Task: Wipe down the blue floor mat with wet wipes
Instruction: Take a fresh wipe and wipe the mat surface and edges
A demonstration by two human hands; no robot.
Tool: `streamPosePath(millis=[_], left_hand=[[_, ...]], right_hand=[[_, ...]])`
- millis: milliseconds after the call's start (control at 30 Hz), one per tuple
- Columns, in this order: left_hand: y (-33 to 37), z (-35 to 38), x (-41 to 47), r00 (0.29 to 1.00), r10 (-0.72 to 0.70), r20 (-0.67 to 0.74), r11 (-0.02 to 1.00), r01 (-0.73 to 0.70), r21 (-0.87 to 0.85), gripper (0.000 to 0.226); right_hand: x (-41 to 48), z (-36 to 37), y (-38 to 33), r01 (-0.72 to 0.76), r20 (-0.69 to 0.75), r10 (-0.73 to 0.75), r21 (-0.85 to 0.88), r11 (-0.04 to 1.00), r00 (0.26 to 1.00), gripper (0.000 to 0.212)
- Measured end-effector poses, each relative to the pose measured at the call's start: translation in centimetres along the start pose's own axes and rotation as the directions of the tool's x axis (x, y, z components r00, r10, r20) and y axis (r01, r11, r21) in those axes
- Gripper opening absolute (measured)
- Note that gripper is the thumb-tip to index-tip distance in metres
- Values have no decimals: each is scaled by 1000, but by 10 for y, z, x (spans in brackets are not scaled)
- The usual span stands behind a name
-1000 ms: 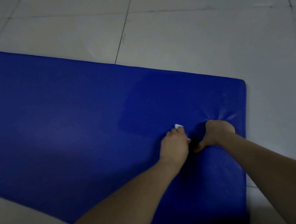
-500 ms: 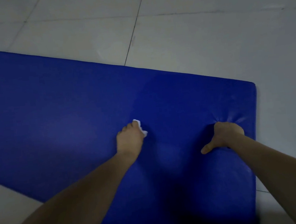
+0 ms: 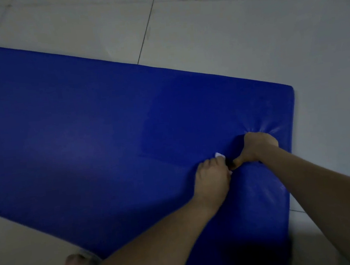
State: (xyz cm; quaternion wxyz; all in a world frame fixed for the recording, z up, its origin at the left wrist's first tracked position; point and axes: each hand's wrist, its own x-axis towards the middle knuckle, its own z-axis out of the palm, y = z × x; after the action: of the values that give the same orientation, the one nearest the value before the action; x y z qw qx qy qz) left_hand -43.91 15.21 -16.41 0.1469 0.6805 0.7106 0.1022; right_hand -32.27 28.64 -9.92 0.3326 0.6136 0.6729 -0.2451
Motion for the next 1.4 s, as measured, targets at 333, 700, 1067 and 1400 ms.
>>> streamPosePath(millis=[333, 700, 1067, 1400], left_hand=[[-109, -52, 8, 998, 35, 57, 992, -41, 118, 33], [-129, -62, -4, 898, -438, -36, 892, 430, -140, 28], [-11, -10, -36, 994, 54, 91, 988, -40, -150, 25], [-149, -62, -35, 960, -276, 52, 961, 277, -10, 26]], right_hand=[[1, 1, 4, 3, 30, -4, 36, 999, 1000, 85], [1, 0, 4, 36, -24, -36, 17, 999, 999, 88], [-1, 1, 2, 13, -2, -13, 9, 1000, 1000, 91], [4, 4, 9, 15, 10, -15, 29, 999, 1000, 92]])
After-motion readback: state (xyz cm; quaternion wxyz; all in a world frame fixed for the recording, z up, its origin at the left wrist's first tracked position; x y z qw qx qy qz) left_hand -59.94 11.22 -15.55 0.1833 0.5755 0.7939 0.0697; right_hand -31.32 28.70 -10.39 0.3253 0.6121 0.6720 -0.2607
